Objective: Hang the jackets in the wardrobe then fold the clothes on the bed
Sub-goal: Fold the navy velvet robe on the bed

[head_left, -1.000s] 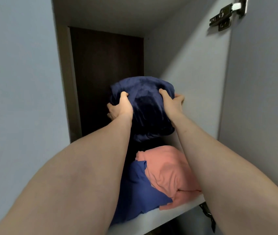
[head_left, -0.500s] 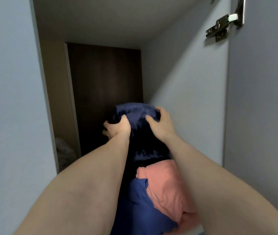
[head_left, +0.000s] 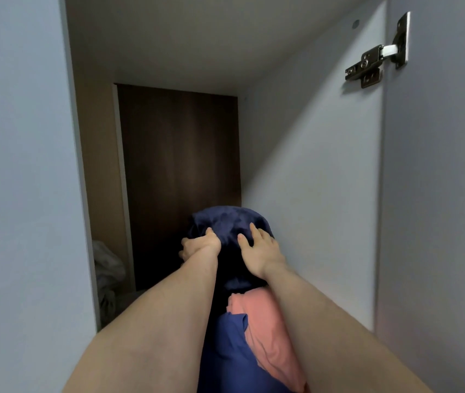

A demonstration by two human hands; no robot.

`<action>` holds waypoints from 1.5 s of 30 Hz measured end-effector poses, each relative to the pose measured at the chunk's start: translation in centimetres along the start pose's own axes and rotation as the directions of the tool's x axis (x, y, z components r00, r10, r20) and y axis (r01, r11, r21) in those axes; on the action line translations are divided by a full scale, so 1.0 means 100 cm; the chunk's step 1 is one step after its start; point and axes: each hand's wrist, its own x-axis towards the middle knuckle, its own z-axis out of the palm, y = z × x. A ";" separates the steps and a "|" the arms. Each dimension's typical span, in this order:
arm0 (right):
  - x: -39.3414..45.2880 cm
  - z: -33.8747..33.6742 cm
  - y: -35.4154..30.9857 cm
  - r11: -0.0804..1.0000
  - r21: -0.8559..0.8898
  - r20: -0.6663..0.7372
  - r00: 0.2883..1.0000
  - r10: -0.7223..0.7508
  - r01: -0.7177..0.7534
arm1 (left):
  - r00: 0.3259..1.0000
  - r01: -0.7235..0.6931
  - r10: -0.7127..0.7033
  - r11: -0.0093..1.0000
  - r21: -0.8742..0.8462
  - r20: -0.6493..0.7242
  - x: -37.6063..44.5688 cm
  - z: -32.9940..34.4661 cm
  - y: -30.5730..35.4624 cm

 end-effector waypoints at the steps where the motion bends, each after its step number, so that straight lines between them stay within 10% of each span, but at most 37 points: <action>1: -0.003 0.002 0.002 0.999 0.035 -0.014 1.000 0.014 -0.014 | 1.000 0.001 -0.001 1.000 0.013 -0.017 -0.001 0.000 -0.001; 4: -0.014 0.005 0.005 0.993 0.117 -0.215 0.977 -0.003 0.029 | 0.972 -0.137 0.141 0.990 0.036 -0.190 -0.017 -0.007 0.004; 7: -0.022 0.008 0.014 0.984 0.060 -0.463 0.878 -0.124 0.171 | 0.792 -0.520 0.509 0.852 0.063 -0.337 -0.044 -0.012 0.007; 11: -0.022 0.013 0.032 0.984 0.023 -0.387 0.909 -0.152 0.175 | 0.669 -0.710 0.723 0.690 0.139 -0.171 -0.068 -0.001 -0.019; 17: -0.014 0.016 0.043 0.993 0.002 -0.149 0.982 -0.117 0.119 | 0.743 -0.654 0.669 0.715 0.246 0.033 -0.054 0.005 -0.052; 26: -0.016 0.018 0.046 0.991 0.009 -0.160 0.979 -0.128 0.131 | 0.780 -0.616 0.625 0.769 0.174 -0.001 -0.064 0.003 -0.046; 33: -0.032 -0.005 0.027 0.850 0.498 -0.465 0.880 0.095 0.171 | 0.623 -0.782 0.756 0.600 -0.167 -0.200 -0.113 0.009 -0.035; 45: -0.195 -0.048 0.066 0.790 0.609 -0.483 0.822 0.302 0.067 | 0.748 -0.475 0.661 0.592 -0.651 0.056 -0.204 -0.035 -0.073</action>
